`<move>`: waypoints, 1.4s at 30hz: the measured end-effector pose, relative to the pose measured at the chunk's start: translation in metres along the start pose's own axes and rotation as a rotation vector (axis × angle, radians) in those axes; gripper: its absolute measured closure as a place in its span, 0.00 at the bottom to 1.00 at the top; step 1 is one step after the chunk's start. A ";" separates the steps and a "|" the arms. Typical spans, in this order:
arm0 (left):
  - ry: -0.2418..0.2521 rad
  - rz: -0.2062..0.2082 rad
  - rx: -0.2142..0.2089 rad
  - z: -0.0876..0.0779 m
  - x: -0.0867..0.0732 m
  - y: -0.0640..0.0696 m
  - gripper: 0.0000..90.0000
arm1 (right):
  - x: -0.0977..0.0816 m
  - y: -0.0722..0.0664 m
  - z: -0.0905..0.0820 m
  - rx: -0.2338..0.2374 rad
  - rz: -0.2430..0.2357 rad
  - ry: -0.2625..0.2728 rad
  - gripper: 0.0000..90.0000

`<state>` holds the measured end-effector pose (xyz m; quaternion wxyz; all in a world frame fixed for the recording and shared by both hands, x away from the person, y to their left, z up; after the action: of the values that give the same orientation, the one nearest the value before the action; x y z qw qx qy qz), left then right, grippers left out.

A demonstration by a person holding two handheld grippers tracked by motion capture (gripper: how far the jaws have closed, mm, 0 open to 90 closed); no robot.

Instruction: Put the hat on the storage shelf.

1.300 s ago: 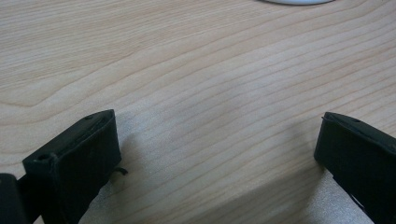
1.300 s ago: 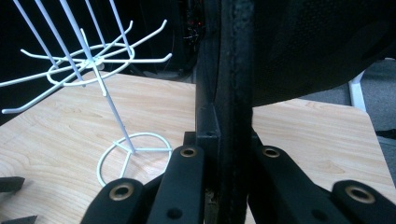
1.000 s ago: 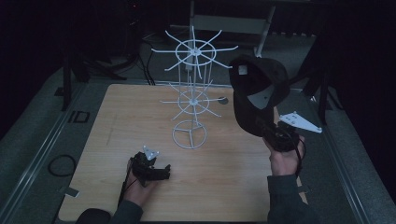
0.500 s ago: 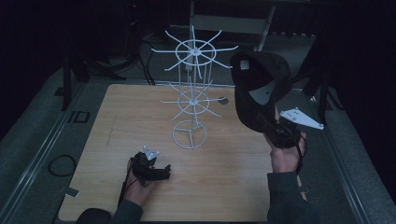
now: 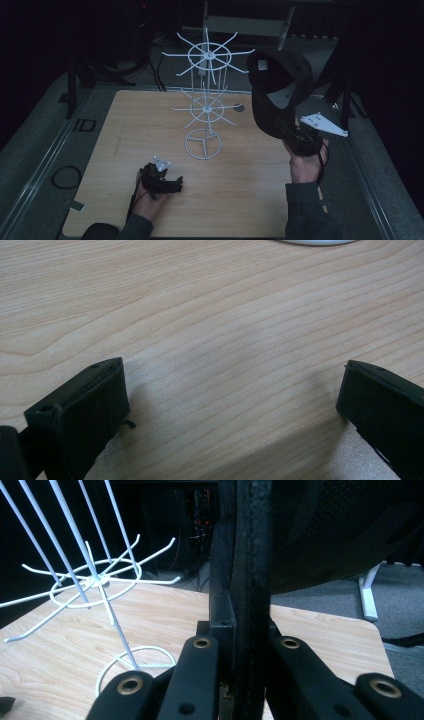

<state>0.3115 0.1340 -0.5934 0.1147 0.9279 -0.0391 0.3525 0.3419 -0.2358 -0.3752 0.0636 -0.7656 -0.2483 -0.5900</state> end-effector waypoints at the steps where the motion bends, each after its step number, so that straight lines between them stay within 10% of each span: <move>1: 0.000 0.000 0.000 0.000 0.000 0.000 0.00 | 0.001 0.000 0.000 0.000 -0.001 0.001 0.96; 42: -0.001 0.000 0.000 0.000 0.000 0.000 0.00 | 0.020 -0.019 -0.005 -0.016 -0.104 0.051 0.96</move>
<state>0.3115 0.1340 -0.5933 0.1146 0.9281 -0.0393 0.3522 0.3325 -0.2147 -0.3589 0.0332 -0.7370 -0.2813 -0.6137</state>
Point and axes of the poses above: each handheld gripper's, and its own axes: z roughly forward along the jaws, x roughly out of its top, y roughly to its right, the point moved 3 cm from there along z, roughly forward along the jaws, and after that the axes turned 15 degrees about -z, right-handed, at the moved point
